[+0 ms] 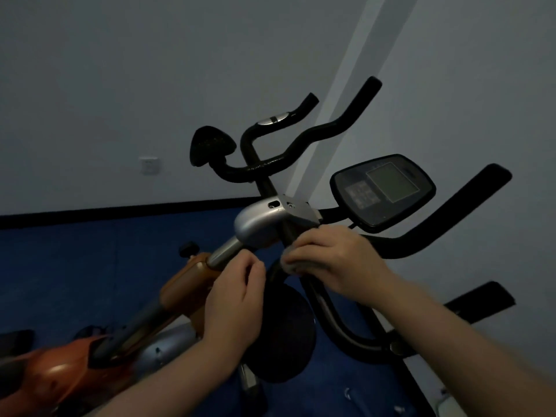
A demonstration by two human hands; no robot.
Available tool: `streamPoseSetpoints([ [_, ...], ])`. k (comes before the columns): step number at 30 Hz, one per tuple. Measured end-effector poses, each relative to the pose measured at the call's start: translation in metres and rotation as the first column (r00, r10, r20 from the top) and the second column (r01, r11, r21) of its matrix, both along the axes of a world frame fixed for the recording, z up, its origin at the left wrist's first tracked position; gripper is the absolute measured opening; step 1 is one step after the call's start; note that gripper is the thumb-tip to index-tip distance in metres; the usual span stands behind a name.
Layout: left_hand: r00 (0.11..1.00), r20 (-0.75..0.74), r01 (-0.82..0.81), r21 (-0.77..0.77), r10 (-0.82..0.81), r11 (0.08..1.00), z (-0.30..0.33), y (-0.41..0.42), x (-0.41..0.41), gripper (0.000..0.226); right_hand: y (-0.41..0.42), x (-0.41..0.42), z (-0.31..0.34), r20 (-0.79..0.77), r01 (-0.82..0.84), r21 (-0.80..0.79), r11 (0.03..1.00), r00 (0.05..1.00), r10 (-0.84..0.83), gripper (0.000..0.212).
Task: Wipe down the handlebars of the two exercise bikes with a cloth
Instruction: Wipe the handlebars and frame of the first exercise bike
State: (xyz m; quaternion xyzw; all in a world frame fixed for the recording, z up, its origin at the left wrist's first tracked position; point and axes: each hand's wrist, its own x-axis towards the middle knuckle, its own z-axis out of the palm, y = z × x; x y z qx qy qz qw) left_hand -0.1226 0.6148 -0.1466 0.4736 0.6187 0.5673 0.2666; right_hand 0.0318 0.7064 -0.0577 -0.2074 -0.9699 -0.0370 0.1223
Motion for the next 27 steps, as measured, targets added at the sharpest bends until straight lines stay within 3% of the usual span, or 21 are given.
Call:
streamPoseSetpoints([
  [4, 0.999, -0.047, 0.005, -0.008, -0.005, 1.0, 0.0, 0.002, -0.001, 0.027, -0.003, -0.012, -0.001, -0.035, 0.0, -0.039, 0.999, 0.999, -0.002, 0.014],
  [7, 0.999, -0.039, 0.011, -0.018, -0.012, 1.0, -0.001, 0.0, -0.002, 0.026, -0.013, -0.021, -0.008, 0.03, -0.047, -0.135, 0.99, 0.998, 0.052, 0.015],
  [9, 0.998, -0.06, 0.003, -0.021, -0.004, 1.0, -0.001, 0.0, -0.002, 0.027, 0.002, -0.003, 0.007, 0.091, -0.033, -0.088, 0.996, 0.995, 0.041, 0.014],
  [12, 0.999, -0.04, -0.007, -0.024, 0.006, 1.0, 0.0, 0.001, -0.001, 0.025, 0.022, 0.021, 0.035, 0.046, 0.097, -0.007, 0.995, 0.994, -0.097, 0.014],
  [17, 0.999, -0.042, 0.013, -0.029, -0.014, 1.0, -0.001, 0.001, -0.001, 0.024, -0.016, -0.016, -0.007, -0.008, 0.019, -0.034, 0.999, 1.0, -0.019, 0.014],
  [23, 0.984, -0.139, 0.109, 0.003, -0.107, 0.994, 0.012, 0.004, -0.005, 0.015, -0.002, 0.06, 0.022, -0.173, 0.289, 0.087, 0.953, 0.947, -0.271, 0.013],
  [27, 0.97, -0.14, 0.192, -0.065, -0.2, 0.979, 0.037, 0.027, -0.005, 0.01, -0.016, 0.007, 0.007, -0.181, 0.356, -0.049, 0.933, 0.915, -0.359, 0.018],
])
